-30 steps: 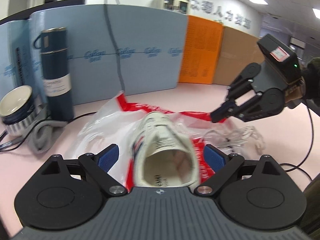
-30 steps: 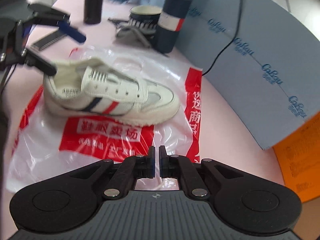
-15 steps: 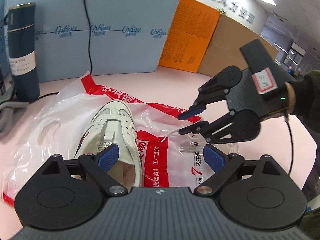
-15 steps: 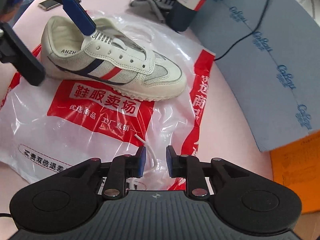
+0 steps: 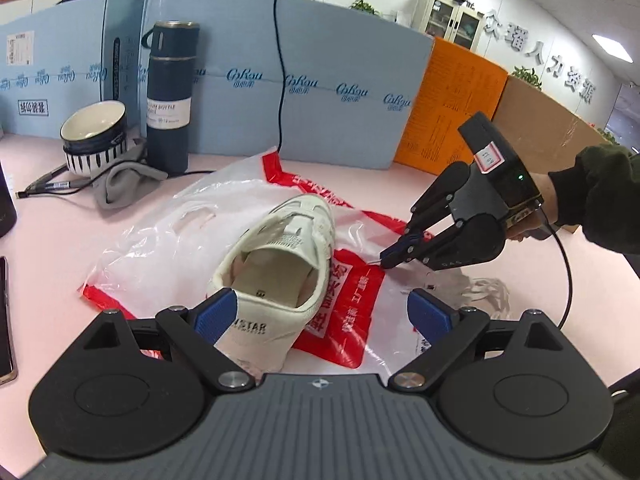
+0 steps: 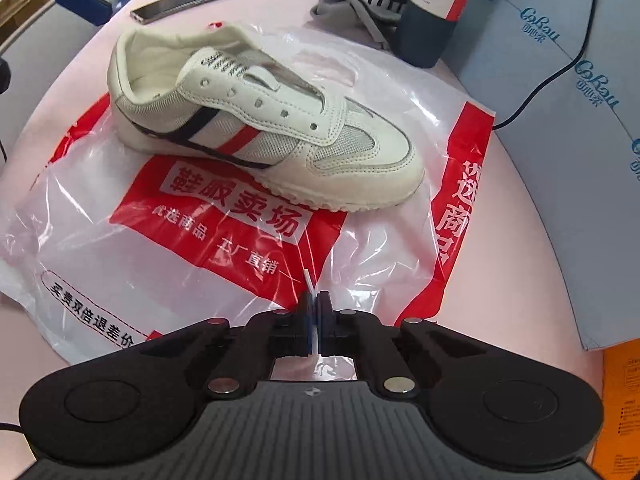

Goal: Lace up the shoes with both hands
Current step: 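Grasp the eyelet edge with the left tool while the right tool brings the lace tip over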

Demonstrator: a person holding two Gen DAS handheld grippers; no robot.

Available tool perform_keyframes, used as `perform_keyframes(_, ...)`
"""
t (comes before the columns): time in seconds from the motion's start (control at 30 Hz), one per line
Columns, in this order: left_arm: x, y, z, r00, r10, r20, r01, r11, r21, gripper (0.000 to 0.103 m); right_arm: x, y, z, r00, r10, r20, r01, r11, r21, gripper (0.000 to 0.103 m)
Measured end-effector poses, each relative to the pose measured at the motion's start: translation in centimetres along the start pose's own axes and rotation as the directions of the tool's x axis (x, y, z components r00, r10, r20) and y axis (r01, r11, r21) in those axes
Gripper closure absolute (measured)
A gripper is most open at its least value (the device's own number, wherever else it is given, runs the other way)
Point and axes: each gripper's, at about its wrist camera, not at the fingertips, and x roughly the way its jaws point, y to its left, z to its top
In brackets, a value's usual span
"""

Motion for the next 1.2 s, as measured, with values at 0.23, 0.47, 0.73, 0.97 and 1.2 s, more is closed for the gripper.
perform_keyframes(0.23, 0.9, -1.5, 1.9, 0.999, -0.043, 0.027, 0.041, 0.996, 0.08, 0.011, -5.8, -0.5, 1.0, 0.989, -0.084, 0.122, 0.073, 0.993, 0.088, 0.101)
perform_keyframes(0.47, 5.6, -2.1, 4.3, 0.999, -0.043, -0.031, 0.047, 0.991, 0.122, 0.015, -15.2, -3.5, 4.5, 0.95, -0.22, 0.222, 0.192, 0.971, 0.14, 0.101)
perform_keyframes(0.73, 10.8, -0.8, 3.7, 0.994, -0.006, -0.11, 0.001, 0.999, -0.045, 0.039, -21.5, -2.3, 7.3, 0.905, -0.296, 0.307, 0.252, 0.952, 0.176, 0.1)
perform_keyframes(0.97, 12.6, 0.3, 3.4, 0.997, -0.064, -0.038, 0.056, 0.985, -0.165, 0.056, -15.9, 0.4, 5.2, 0.915, -0.3, 0.271, 0.229, 0.937, 0.262, 0.101)
perform_keyframes(1.2, 13.7, 0.8, 3.9, 0.999, 0.001, -0.048, -0.002, 1.0, -0.009, 0.094, -8.7, 1.9, 4.7, 0.944, -0.268, 0.194, 0.221, 0.947, 0.234, 0.1)
